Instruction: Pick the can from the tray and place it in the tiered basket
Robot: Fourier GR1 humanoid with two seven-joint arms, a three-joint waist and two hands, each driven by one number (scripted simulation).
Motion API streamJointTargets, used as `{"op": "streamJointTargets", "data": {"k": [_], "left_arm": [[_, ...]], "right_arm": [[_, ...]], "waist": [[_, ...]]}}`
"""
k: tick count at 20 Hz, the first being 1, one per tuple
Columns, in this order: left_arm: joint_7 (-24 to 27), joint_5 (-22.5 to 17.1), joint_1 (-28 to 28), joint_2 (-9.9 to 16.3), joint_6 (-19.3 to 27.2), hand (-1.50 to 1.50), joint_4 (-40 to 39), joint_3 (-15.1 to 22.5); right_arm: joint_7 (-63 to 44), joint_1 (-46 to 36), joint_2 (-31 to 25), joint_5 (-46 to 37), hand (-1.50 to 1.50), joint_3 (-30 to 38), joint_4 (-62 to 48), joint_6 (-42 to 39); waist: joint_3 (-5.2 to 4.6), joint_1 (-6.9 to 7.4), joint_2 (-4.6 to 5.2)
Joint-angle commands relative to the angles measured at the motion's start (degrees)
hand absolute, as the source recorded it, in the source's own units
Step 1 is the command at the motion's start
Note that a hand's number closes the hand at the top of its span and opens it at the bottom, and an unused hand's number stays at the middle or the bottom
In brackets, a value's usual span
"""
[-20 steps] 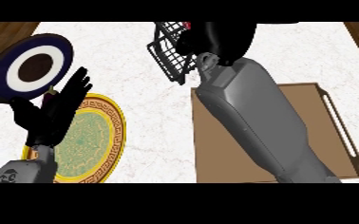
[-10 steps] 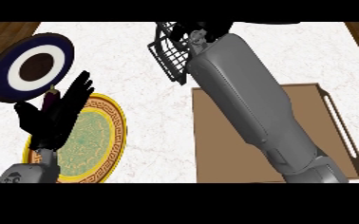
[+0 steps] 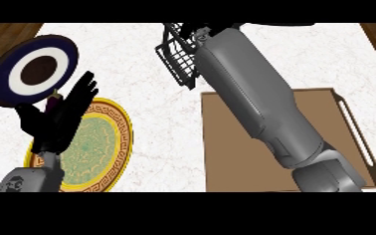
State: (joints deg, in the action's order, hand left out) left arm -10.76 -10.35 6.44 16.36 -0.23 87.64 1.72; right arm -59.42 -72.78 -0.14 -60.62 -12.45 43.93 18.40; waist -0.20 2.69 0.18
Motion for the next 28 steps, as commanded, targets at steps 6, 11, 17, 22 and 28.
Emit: {"op": "streamJointTargets", "data": {"k": [6,11,17,22,28], "left_arm": [[1.62,0.96,-2.53,-0.93,-0.43,0.0,0.83,0.62],[1.41,1.6,-2.4,-0.51,-0.79,0.0,1.13,0.56],[0.84,0.25,1.55,-0.33,-2.08,0.0,-2.75,-1.14],[0.35,1.03,-0.22,-1.67,-0.35,0.0,-0.39,-0.53],[-1.67,0.46,0.53,-1.24,-0.2,0.0,0.37,-1.42]], "right_arm": [[-1.7,-0.2,0.14,-4.6,1.5,2.38,-8.72,20.37],[-0.17,-4.77,0.14,-4.21,-1.5,4.32,-17.26,20.95],[2.13,-6.08,0.13,-1.93,-1.5,6.52,-17.36,28.23],[3.6,-5.85,-0.21,0.3,-1.5,11.63,-14.35,35.77],[4.77,-4.04,0.13,3.1,-1.5,14.19,-6.95,44.86]], "waist": [[0.14,0.14,0.64],[0.12,1.0,0.88],[0.12,0.25,1.01],[0.19,-0.28,0.8],[0.23,-1.34,0.02]]}}
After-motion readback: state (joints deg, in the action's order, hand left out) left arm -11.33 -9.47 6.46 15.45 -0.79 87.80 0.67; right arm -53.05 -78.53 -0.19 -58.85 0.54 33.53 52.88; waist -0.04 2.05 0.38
